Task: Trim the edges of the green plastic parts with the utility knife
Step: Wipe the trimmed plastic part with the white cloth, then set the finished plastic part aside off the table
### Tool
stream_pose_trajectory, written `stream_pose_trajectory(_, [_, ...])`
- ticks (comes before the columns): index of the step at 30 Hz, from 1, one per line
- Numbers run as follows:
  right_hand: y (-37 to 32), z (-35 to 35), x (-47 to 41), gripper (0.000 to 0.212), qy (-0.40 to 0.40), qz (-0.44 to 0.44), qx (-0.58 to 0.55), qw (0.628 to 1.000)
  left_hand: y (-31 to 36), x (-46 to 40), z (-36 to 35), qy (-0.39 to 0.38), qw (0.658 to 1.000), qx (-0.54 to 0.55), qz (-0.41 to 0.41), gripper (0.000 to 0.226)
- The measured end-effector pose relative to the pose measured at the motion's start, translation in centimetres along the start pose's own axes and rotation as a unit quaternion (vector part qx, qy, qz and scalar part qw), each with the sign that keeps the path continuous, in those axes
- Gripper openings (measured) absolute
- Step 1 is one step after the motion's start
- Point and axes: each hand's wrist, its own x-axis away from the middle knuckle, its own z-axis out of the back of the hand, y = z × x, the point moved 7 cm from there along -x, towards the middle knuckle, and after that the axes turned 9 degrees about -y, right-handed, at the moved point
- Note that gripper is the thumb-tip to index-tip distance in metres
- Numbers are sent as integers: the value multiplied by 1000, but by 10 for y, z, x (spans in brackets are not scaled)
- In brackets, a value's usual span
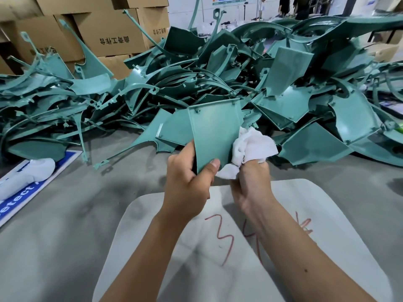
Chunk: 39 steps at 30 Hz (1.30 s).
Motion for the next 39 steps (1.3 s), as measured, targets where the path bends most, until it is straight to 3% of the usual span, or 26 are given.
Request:
stream_pose_trajectory(3, [-1, -4, 5, 25, 2, -5, -64, 998, 11, 0, -4, 10, 998, -32, -47, 20])
stream_pose_trajectory(7, [-14, -7, 10, 19, -21, -7, -44, 999, 20, 8, 0, 78, 995, -20, -66, 14])
stream_pose_trajectory(9, [-31, 0, 14, 20, -21, 29, 34, 999, 23, 10, 11, 155, 986, 61, -32, 12])
stream_pose_trajectory(11, [-61, 19, 18, 6, 24, 95, 209, 973, 19, 10, 30, 242, 950, 194, 9, 13])
stream_pose_trajectory(13, [-96, 33, 24, 16, 47, 160, 428, 888, 9, 11, 50, 291, 894, 334, 67, 7])
stream_pose_trajectory(15, [-119, 35, 29, 32, 51, 168, 632, 755, -5, 22, 63, 290, 839, 439, 140, 7])
stream_pose_trajectory(18, [-116, 44, 26, 55, 11, -17, 834, 551, -20, 56, 64, 237, 779, 526, 244, 25])
stream_pose_trajectory(19, [-107, 44, 28, 67, -17, -84, 863, 498, -21, 71, 66, 234, 759, 551, 256, 27])
stream_pose_trajectory(20, [-105, 39, 32, 81, -21, -107, 874, 474, -21, 84, 67, 233, 743, 569, 264, 26])
stream_pose_trajectory(21, [-109, 29, 37, 92, -2, -79, 873, 481, -22, 96, 68, 232, 734, 577, 273, 25])
stream_pose_trajectory(23, [-111, -7, 54, 95, 22, 88, 836, 541, -21, 119, 76, 229, 727, 582, 282, 27])
stream_pose_trajectory(24, [-101, -30, 66, 89, -5, 153, 793, 590, -19, 130, 83, 222, 728, 582, 286, 29])
stream_pose_trajectory(25, [-85, -49, 76, 81, -58, 164, 721, 671, -16, 139, 89, 207, 735, 576, 293, 30])
stream_pose_trajectory(27, [-28, -84, 98, 74, -185, 15, 527, 829, -8, 158, 105, 160, 774, 530, 307, 33])
stream_pose_trajectory(28, [2, -100, 113, 74, -235, -92, 439, 863, -4, 169, 114, 128, 808, 482, 312, 34])
stream_pose_trajectory(30, [47, -130, 148, 62, -299, -212, 350, 862, 3, 203, 137, 70, 869, 375, 315, 38])
stream_pose_trajectory(32, [76, -152, 174, 34, -353, -194, 352, 845, 5, 248, 161, 47, 882, 325, 338, 40])
stream_pose_trajectory(35, [119, -179, 226, 17, -462, -165, 344, 801, 3, 333, 201, 111, 859, 328, 376, 35])
stream_pose_trajectory(39, [197, -192, 302, 10, -566, -221, 404, 684, -14, 457, 235, 260, 805, 284, 451, 57])
